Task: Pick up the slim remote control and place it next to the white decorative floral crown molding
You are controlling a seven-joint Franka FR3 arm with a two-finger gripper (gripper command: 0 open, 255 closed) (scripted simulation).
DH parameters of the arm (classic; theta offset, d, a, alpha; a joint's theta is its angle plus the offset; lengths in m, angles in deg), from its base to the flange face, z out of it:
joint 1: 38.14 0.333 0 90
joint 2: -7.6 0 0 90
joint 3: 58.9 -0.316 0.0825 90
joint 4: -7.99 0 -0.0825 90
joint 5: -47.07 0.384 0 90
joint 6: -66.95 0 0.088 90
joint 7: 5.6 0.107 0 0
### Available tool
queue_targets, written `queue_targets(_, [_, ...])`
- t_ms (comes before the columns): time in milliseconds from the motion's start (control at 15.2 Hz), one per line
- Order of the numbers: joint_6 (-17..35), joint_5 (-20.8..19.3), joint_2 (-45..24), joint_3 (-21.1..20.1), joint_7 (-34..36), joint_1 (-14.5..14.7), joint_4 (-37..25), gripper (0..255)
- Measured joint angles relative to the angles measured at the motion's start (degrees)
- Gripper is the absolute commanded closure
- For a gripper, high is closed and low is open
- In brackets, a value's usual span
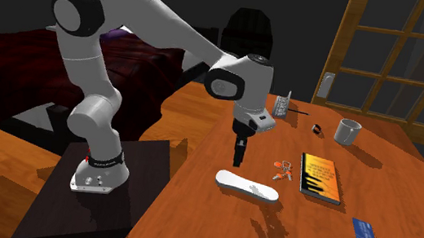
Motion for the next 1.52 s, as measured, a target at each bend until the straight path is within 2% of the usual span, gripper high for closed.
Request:
queue_targets(396, [4.0,1.7,-10.2,2.1,-0.3,-2.2,-6.2,0])
queue_targets(858, [8.9,3.0,-13.8,2.0,-1.0,-2.5,-4.6,0])
queue_targets(1254, [9.4,3.1,-14.1,2.0,-1.2,-2.5,-4.5,0])
queue_targets(1320, [9.4,3.1,-14.1,2.0,-1.2,-2.5,-4.5,255])
queue_targets(1518, [9.4,3.1,-14.1,2.0,-1.2,-2.5,-4.5,255])
